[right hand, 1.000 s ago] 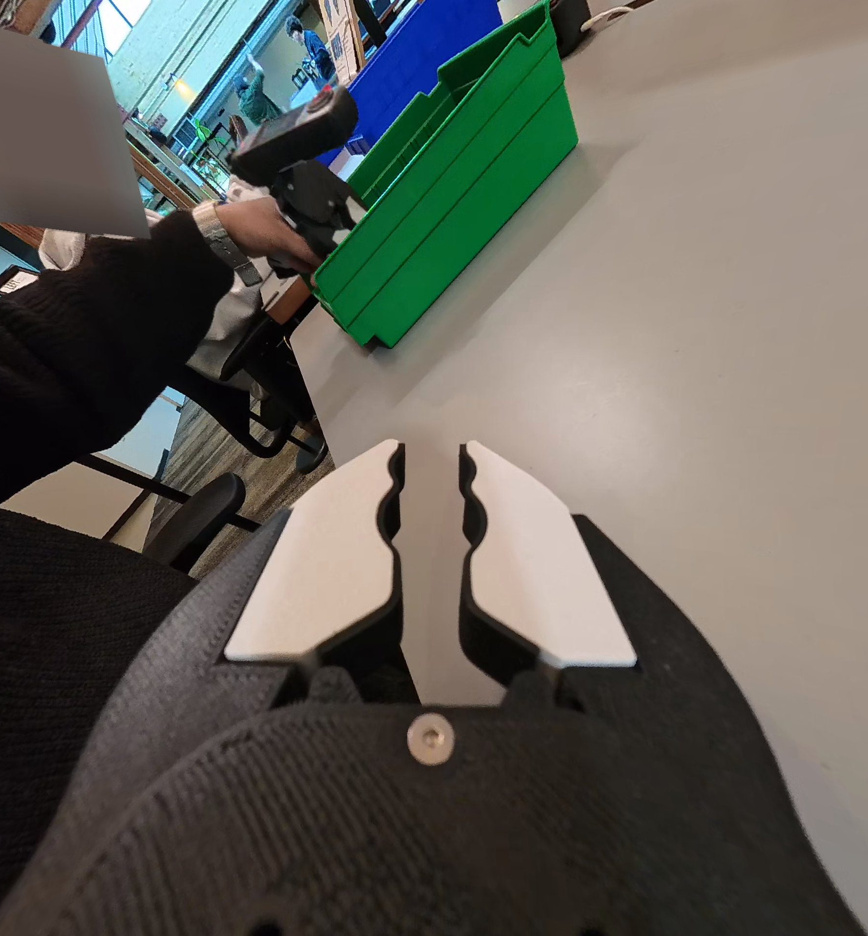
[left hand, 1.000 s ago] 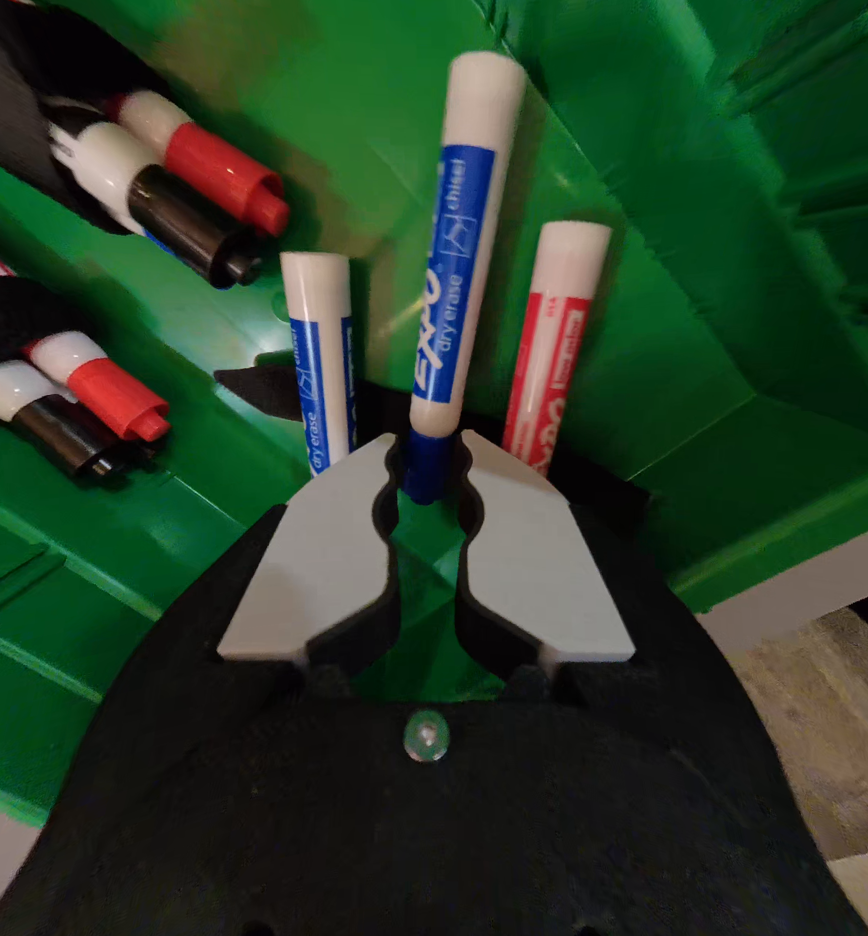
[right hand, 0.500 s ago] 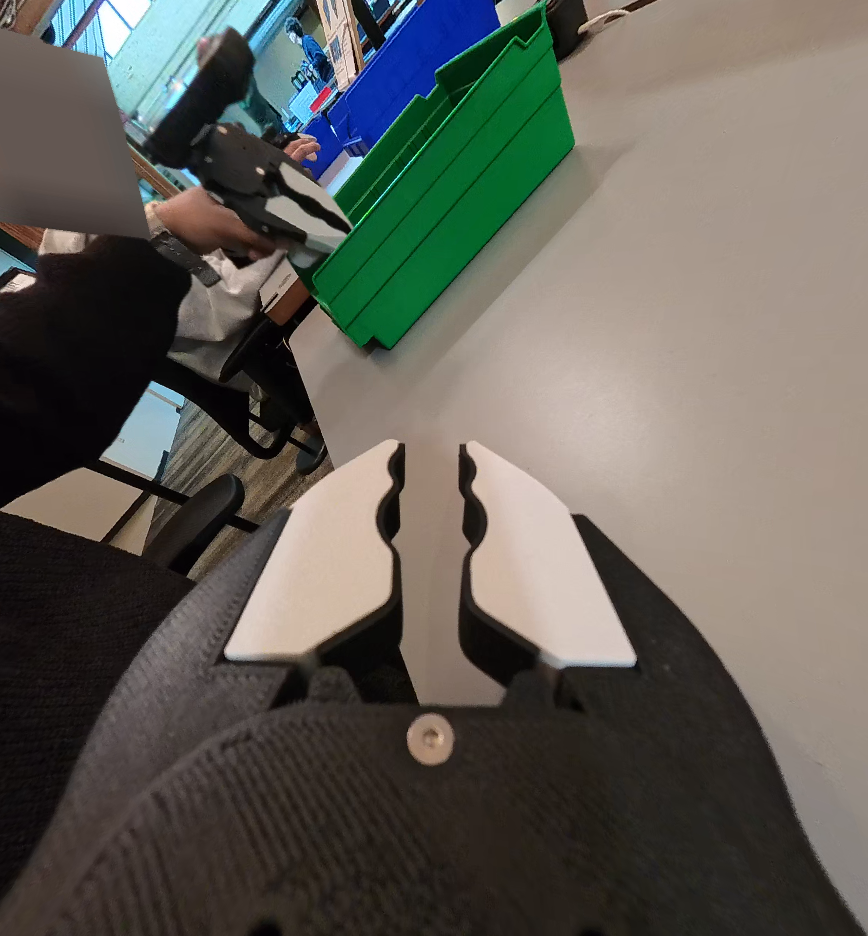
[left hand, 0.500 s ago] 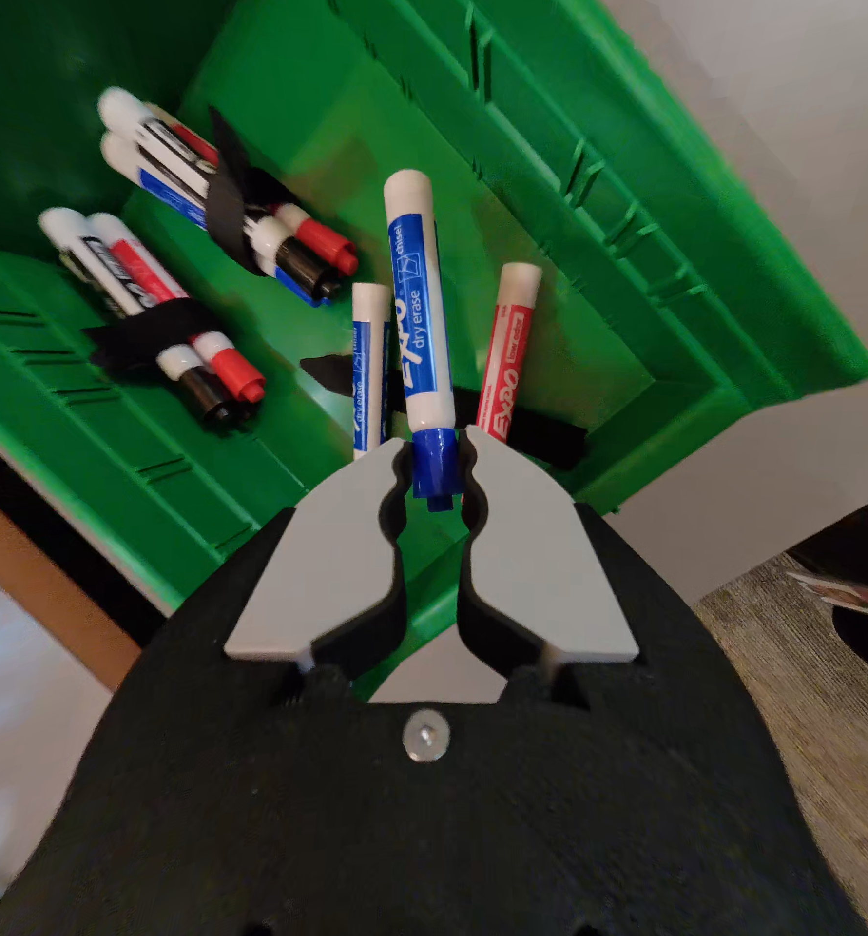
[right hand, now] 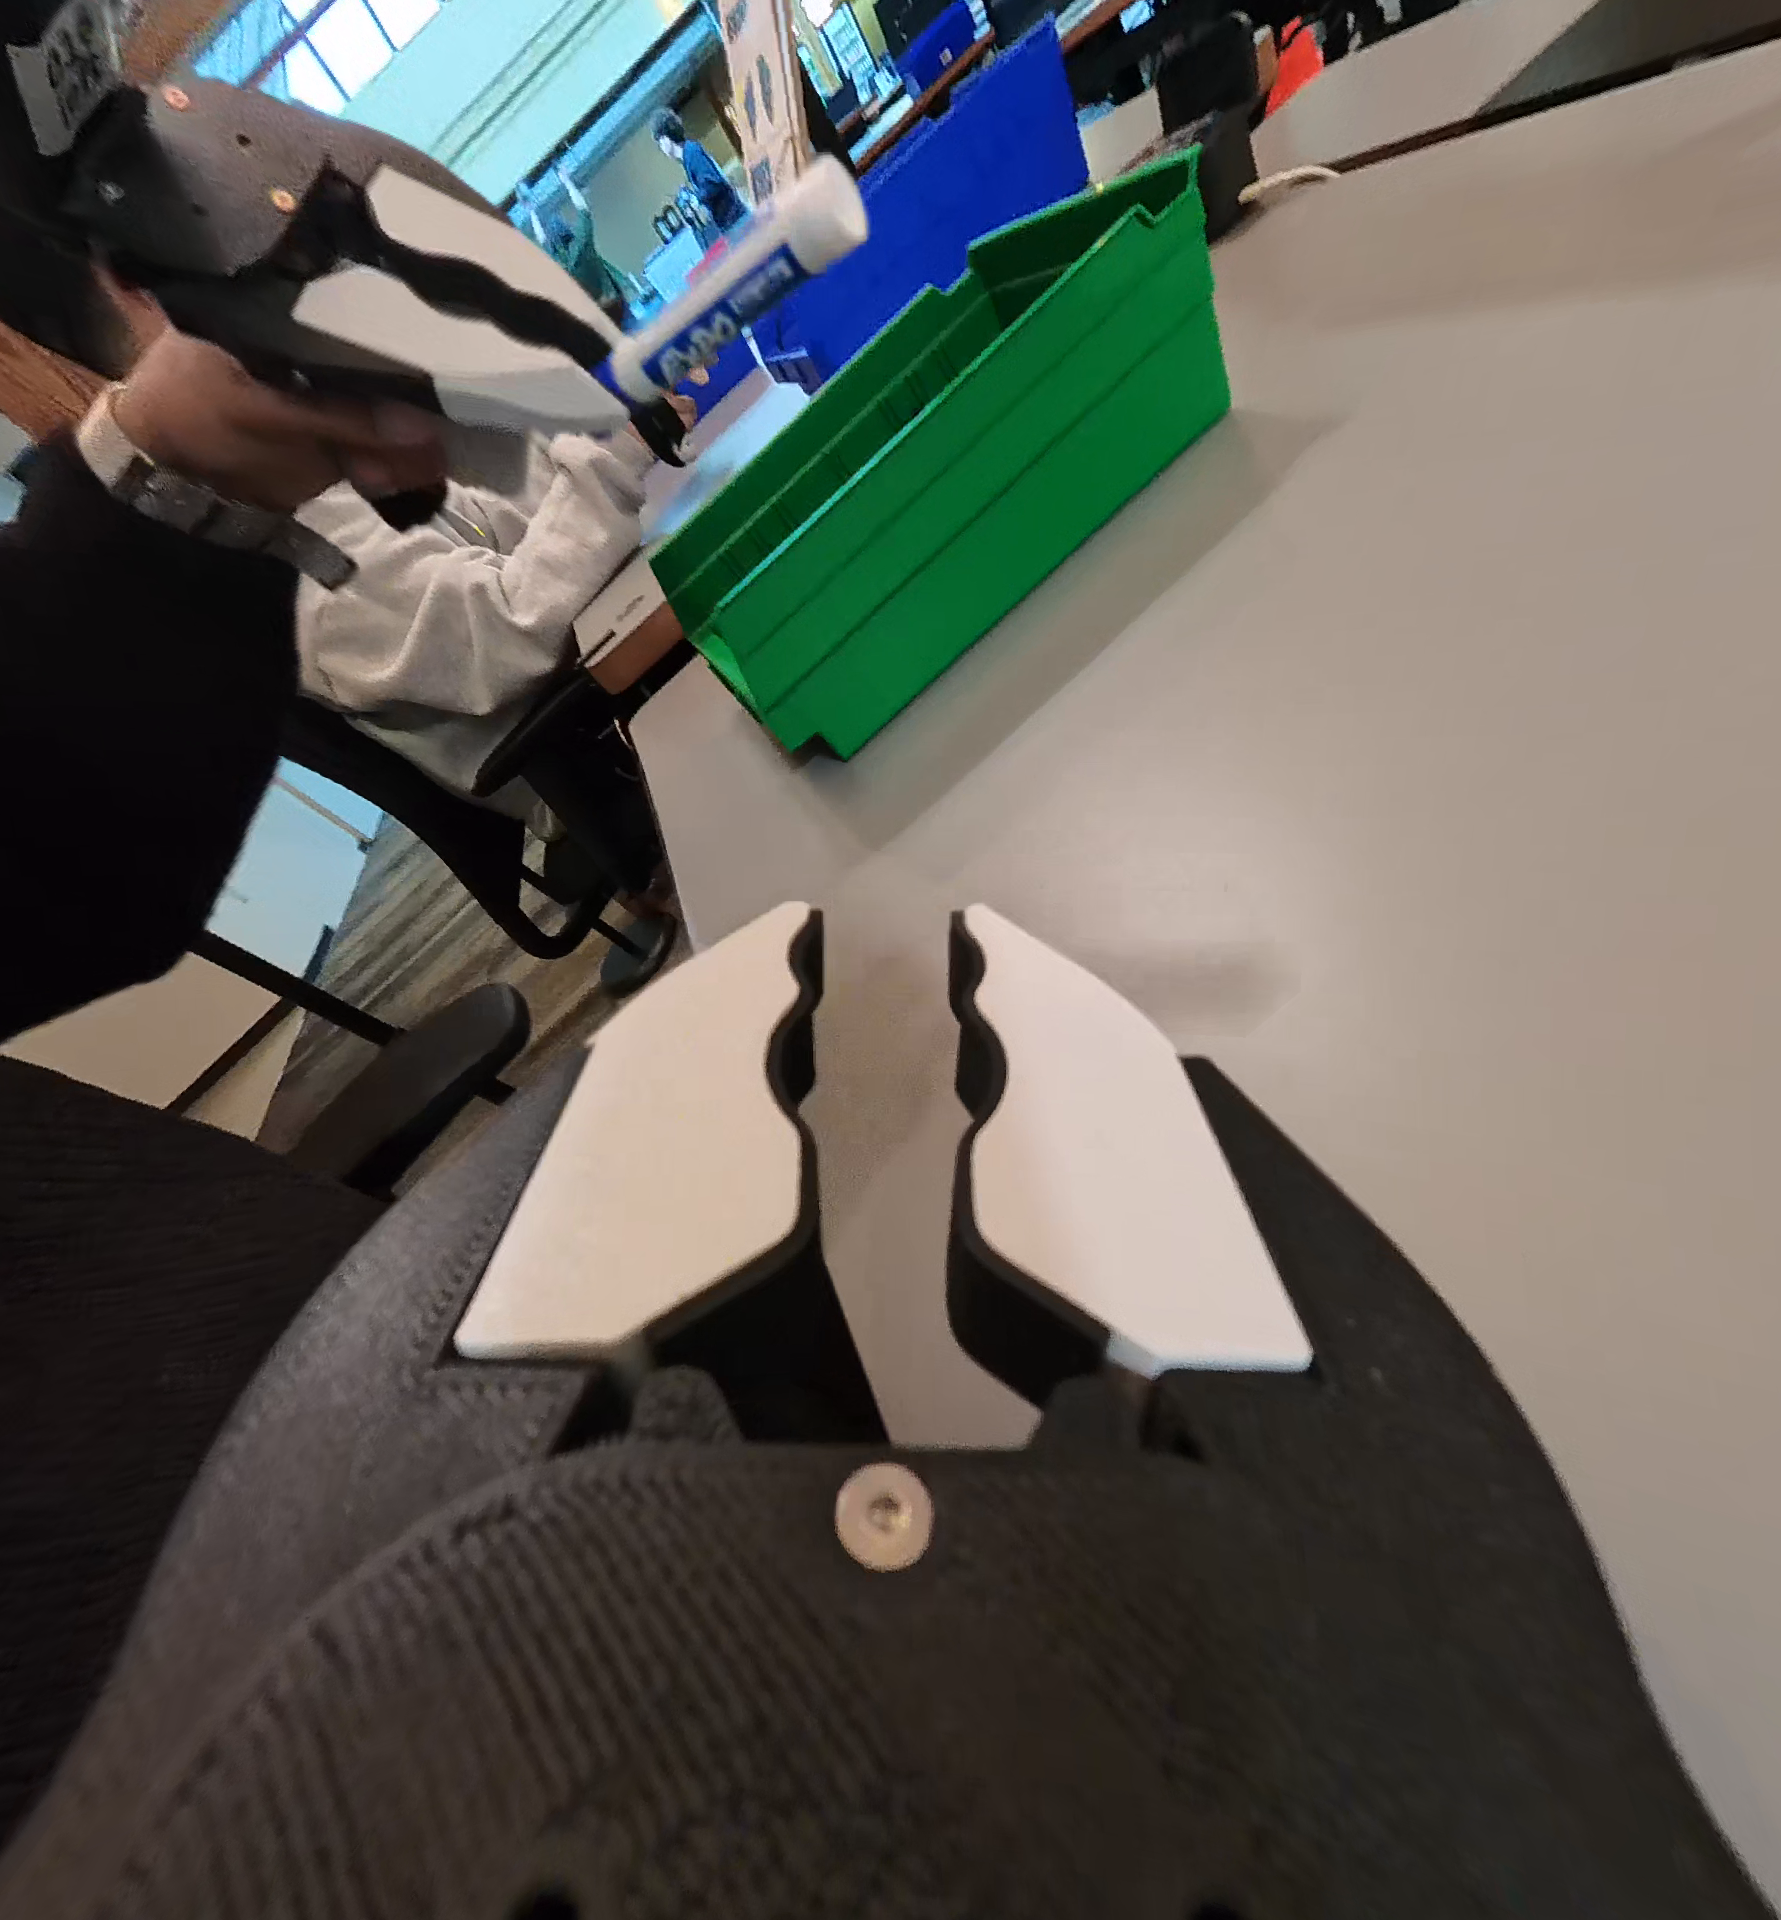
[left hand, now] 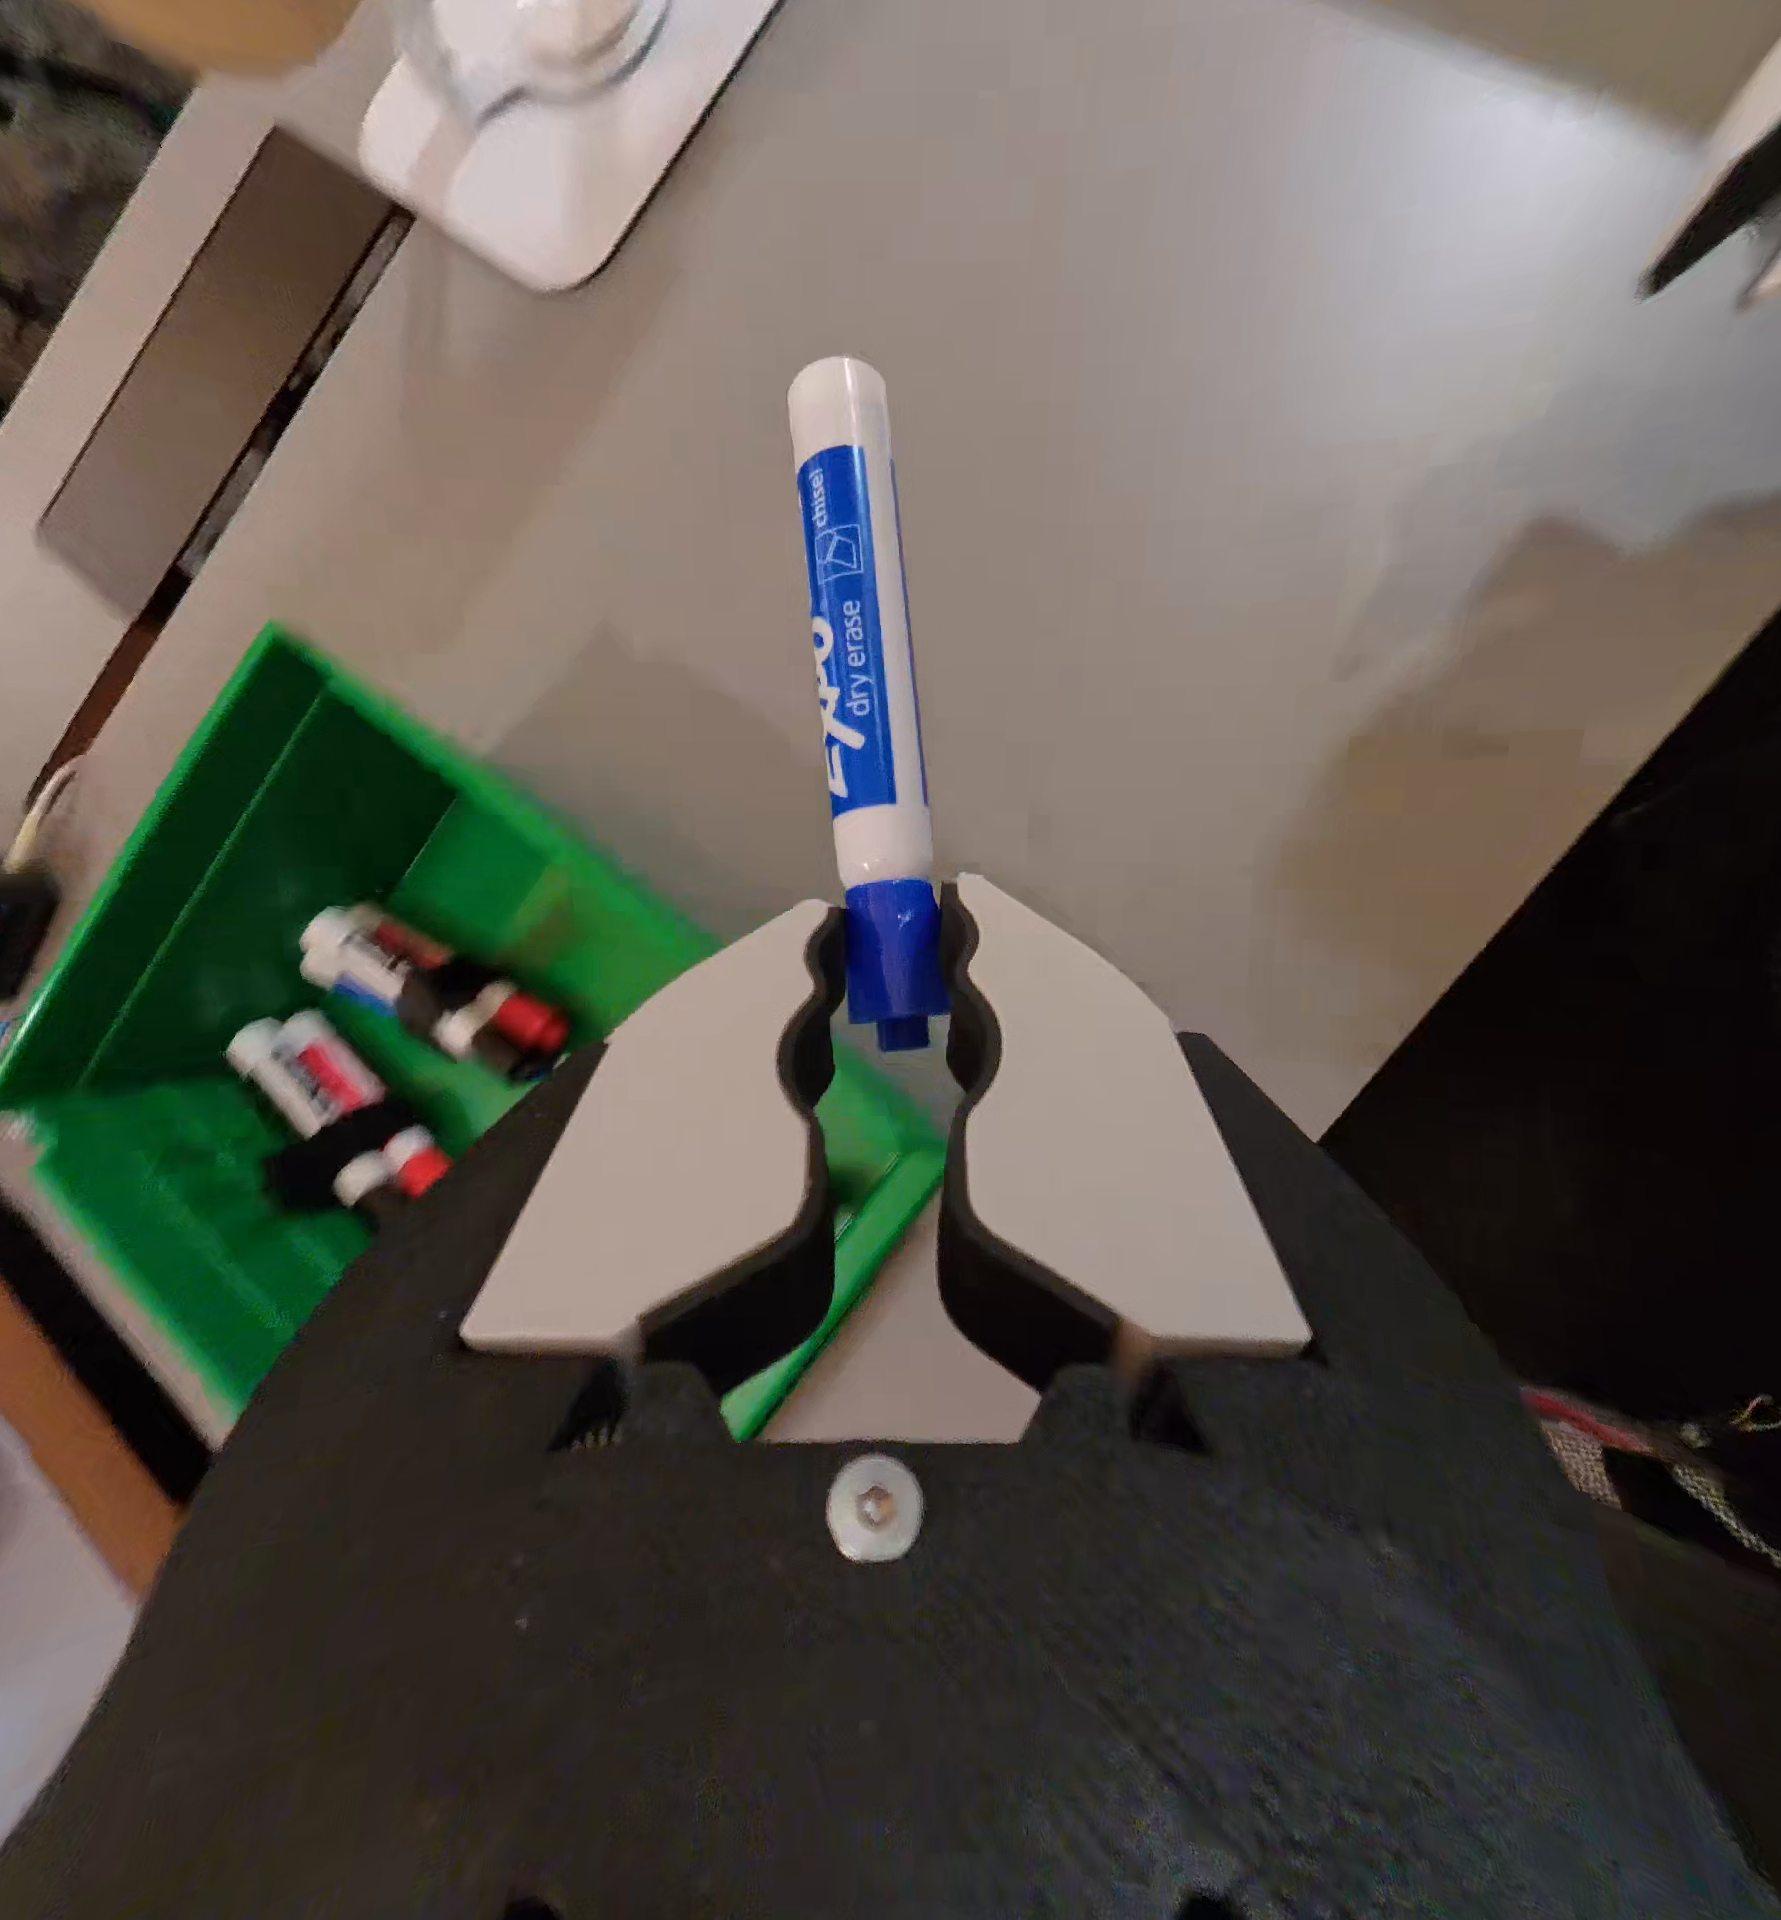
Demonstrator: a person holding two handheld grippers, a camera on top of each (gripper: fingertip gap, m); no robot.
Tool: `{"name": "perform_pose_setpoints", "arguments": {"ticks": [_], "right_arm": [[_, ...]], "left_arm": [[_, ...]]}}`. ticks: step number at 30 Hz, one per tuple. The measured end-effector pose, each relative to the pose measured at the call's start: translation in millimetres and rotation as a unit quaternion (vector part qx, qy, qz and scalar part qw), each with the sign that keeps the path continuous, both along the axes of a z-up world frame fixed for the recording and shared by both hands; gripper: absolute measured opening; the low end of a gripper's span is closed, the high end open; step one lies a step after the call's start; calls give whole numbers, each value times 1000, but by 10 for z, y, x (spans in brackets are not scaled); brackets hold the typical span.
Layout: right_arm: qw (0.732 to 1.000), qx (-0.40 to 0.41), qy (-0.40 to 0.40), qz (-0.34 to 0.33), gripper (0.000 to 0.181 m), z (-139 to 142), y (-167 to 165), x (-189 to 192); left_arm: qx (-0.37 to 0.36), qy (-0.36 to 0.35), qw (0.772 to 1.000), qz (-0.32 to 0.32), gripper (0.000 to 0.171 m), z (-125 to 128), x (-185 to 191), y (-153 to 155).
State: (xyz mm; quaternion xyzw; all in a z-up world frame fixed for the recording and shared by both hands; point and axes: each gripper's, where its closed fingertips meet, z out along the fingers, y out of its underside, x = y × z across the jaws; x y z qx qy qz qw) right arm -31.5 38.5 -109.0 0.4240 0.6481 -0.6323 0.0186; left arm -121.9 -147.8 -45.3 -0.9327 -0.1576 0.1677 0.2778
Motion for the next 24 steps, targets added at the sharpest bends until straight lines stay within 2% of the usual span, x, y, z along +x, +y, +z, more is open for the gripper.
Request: {"name": "perform_pose_setpoints", "arguments": {"ticks": [4, 7, 10, 12, 14, 15, 19, 20, 22, 24], "right_arm": [[998, -56, -7, -24, 30, 143, 62, 5], [990, -111, -24, -78, 37, 223, 236, -77], [970, -183, -57, -147, 48, 242, 525, -171], [963, -202, -72, -161, 46, 215, 644, -173], [962, -214, -71, -150, 34, 237, 672, -116], [962, -221, -68, -143, 21, 260, 676, -77], [965, -207, -58, -153, 18, 284, 769, 24], [963, -212, -55, -158, 18, 318, 805, 45], [958, -221, -39, -180, 18, 440, 964, 55], [955, -208, -5, -212, 18, 630, 1247, 29]], "left_arm": [[41, -14, 997, -60, 18, -235, 313, 823], [93, -23, 990, -99, 18, -426, 575, 1416], [151, -42, 980, -124, 18, -501, 856, 1883], [170, -65, 973, -139, 18, -553, 1035, 2103], [173, -81, 970, -152, 18, -630, 1179, 2255], [169, -80, 970, -157, 18, -672, 1218, 2303], [188, -70, 966, -165, 19, -689, 1263, 2395], [201, -69, 964, -158, 23, -661, 1242, 2398], [207, -57, 966, -142, 49, -648, 1154, 2350], [203, -53, 970, -125, 58, -698, 1072, 2264]]}}
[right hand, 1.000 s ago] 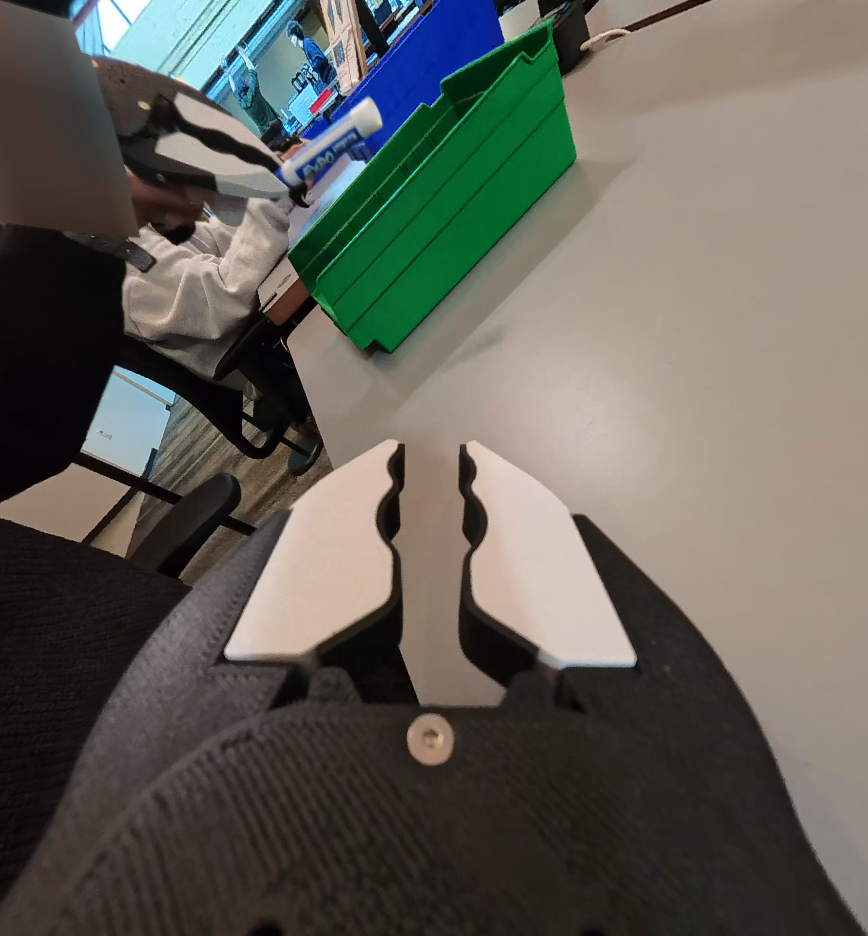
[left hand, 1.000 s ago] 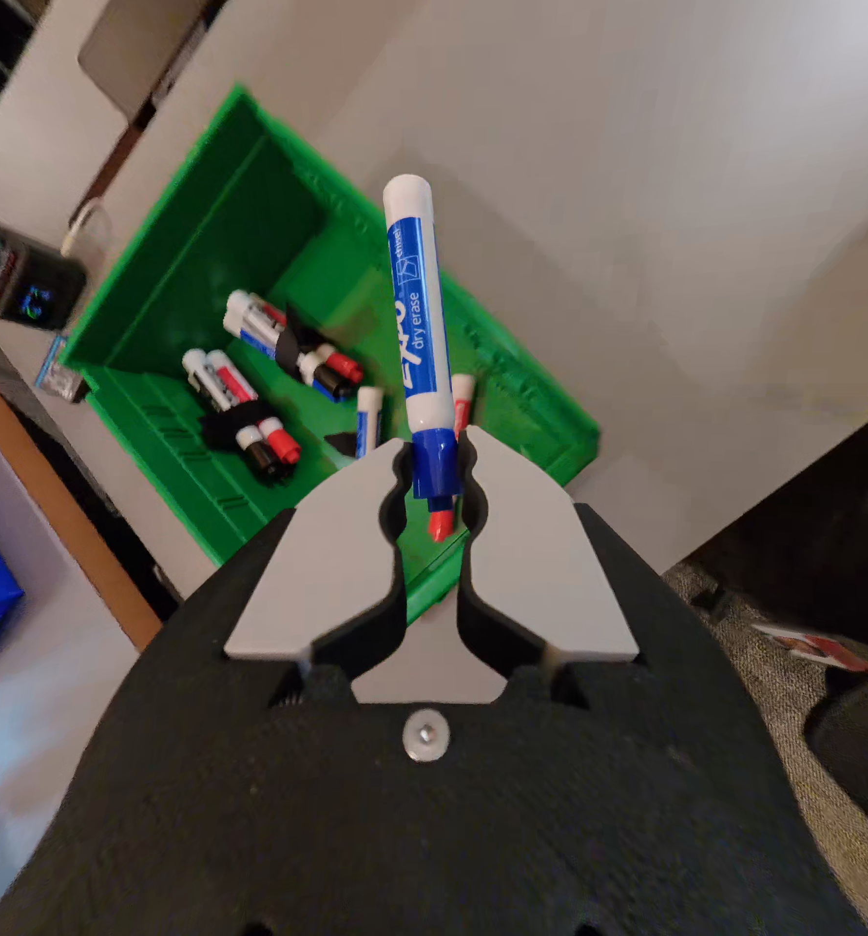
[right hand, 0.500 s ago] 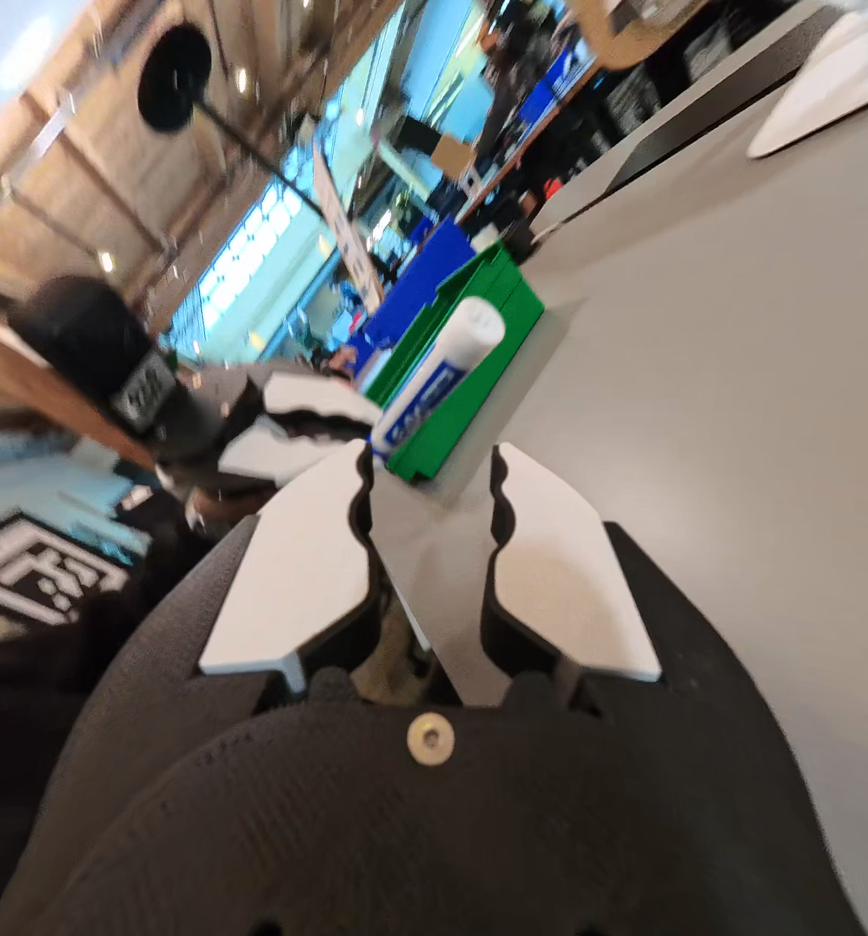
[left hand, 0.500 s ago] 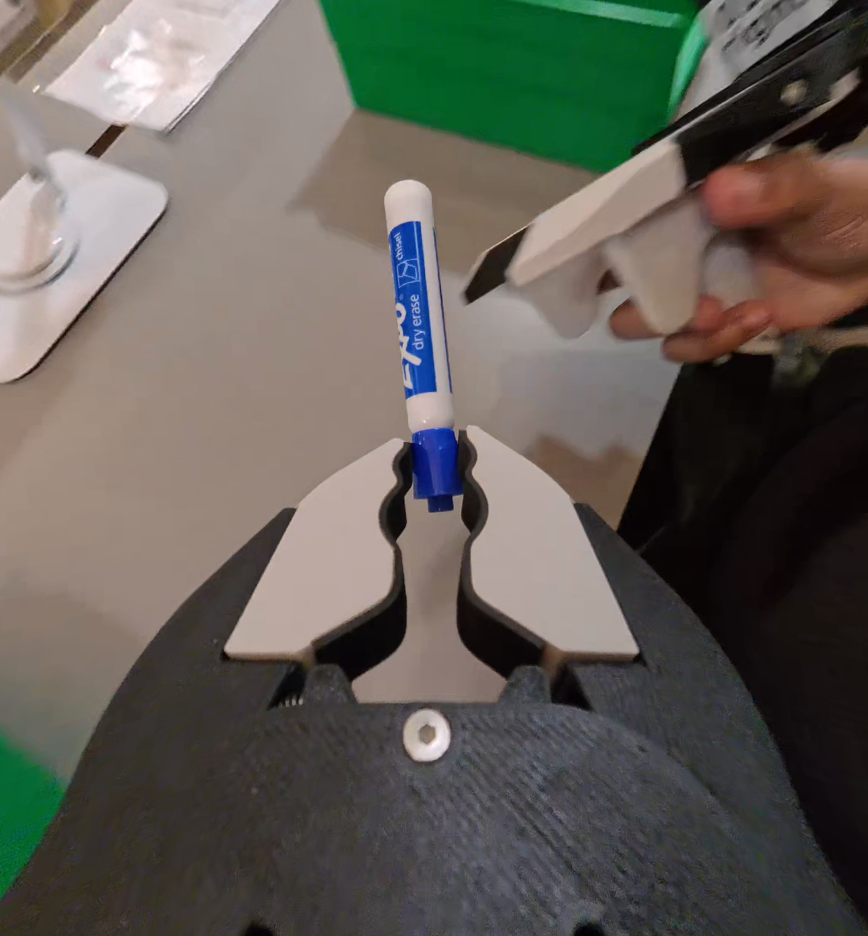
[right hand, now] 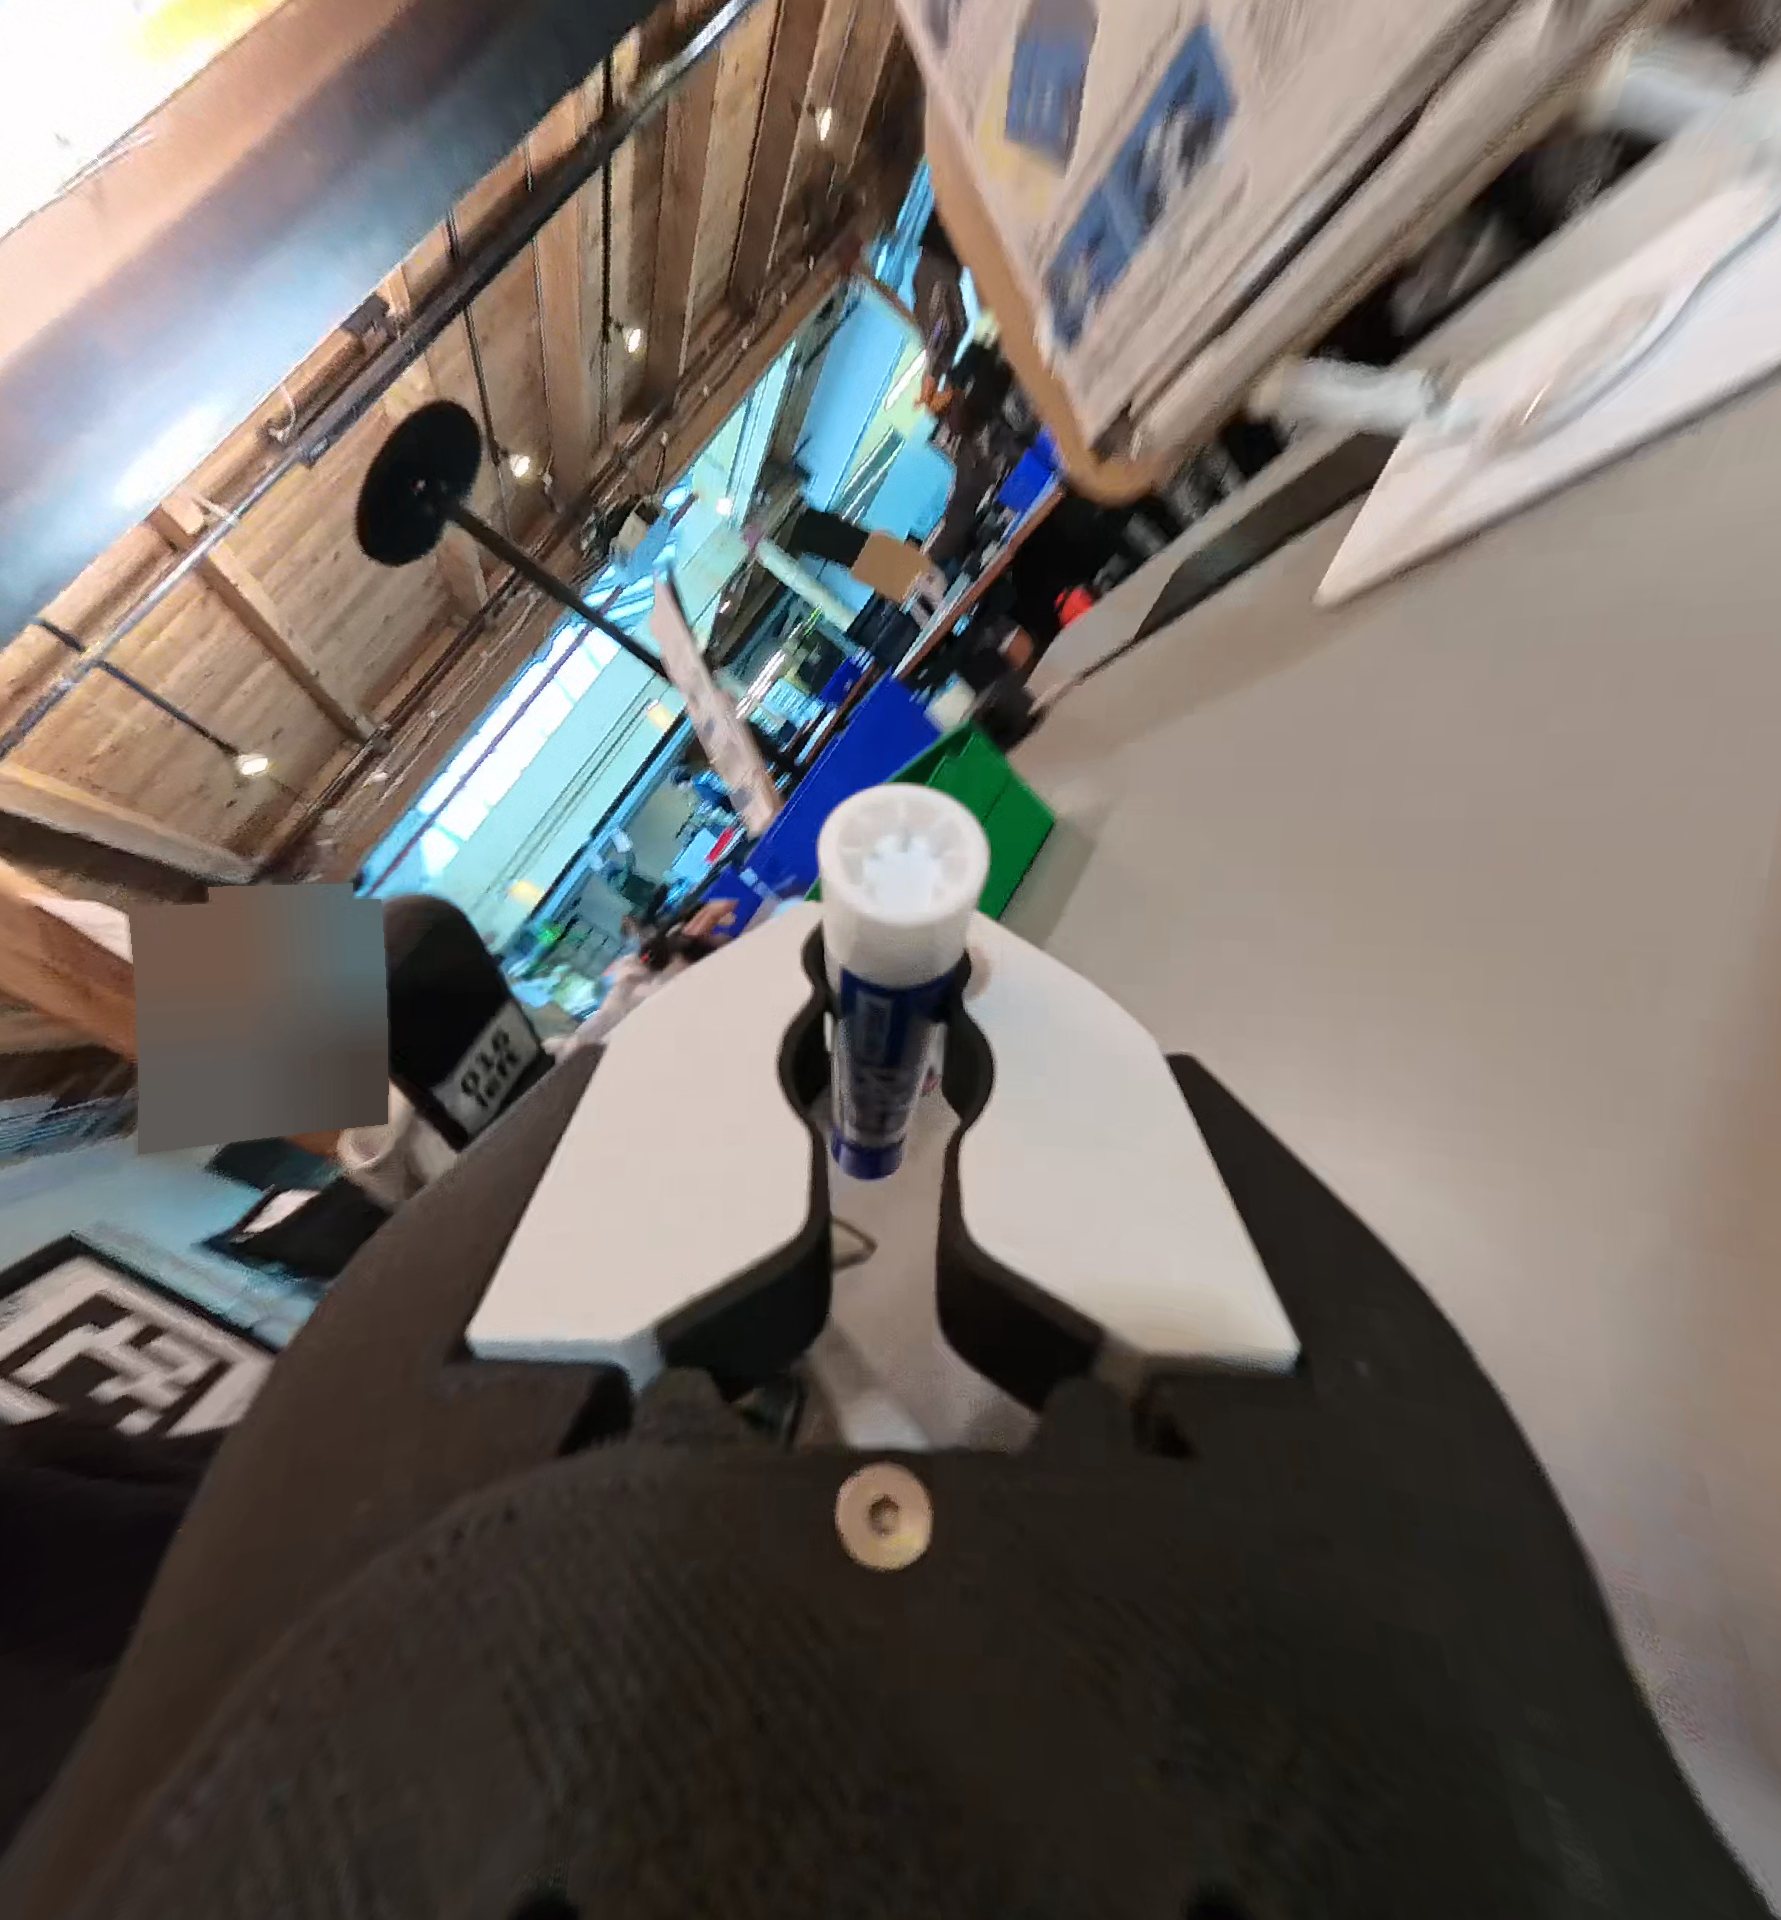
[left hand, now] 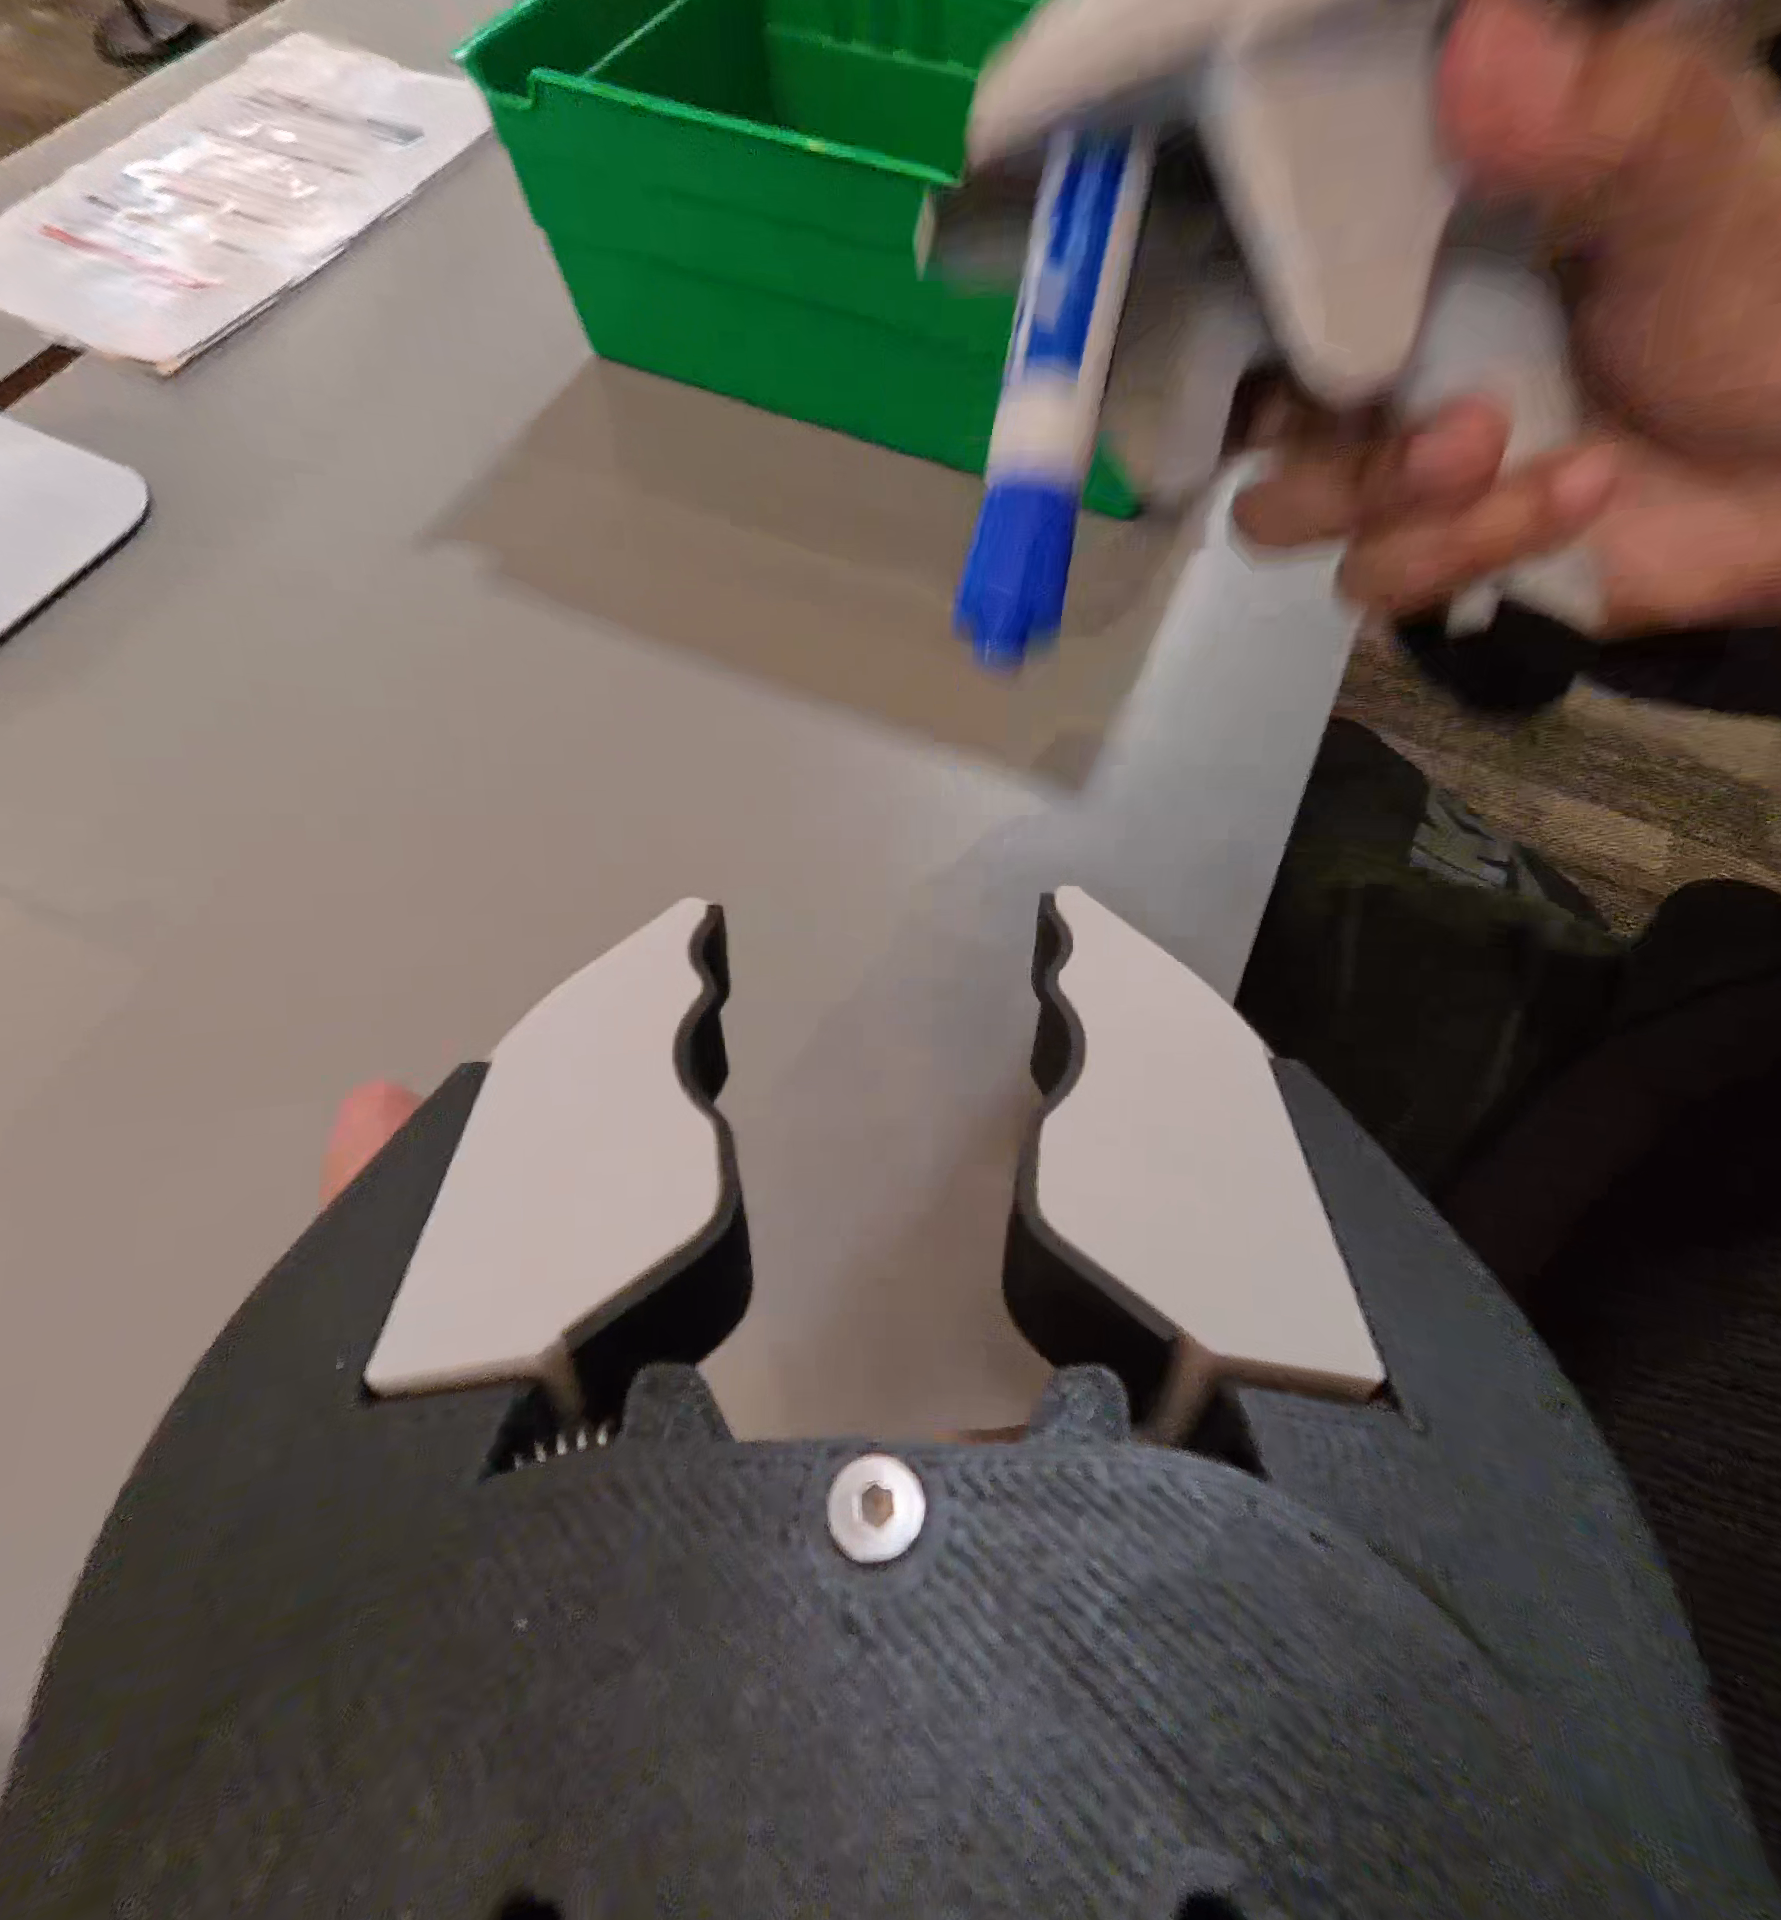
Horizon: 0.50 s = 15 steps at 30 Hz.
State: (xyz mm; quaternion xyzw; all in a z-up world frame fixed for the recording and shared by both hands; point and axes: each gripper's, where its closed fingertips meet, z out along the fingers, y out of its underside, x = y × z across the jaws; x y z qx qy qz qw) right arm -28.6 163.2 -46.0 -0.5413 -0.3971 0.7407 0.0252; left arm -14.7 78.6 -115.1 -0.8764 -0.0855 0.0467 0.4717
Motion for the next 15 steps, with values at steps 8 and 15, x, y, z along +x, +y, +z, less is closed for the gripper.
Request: {"name": "perform_pose_setpoints", "arguments": {"ticks": [8, 15], "right_arm": [[918, 344, -60, -188, 18, 381, 1761, -144], [765, 522, -374, -40, 19, -1041, 2573, -108]], "left_arm": [[-27, -39, 998, 31, 61, -459, -156, -402], [20, -62, 996, 62, 55, -329, -322, -564]]}}
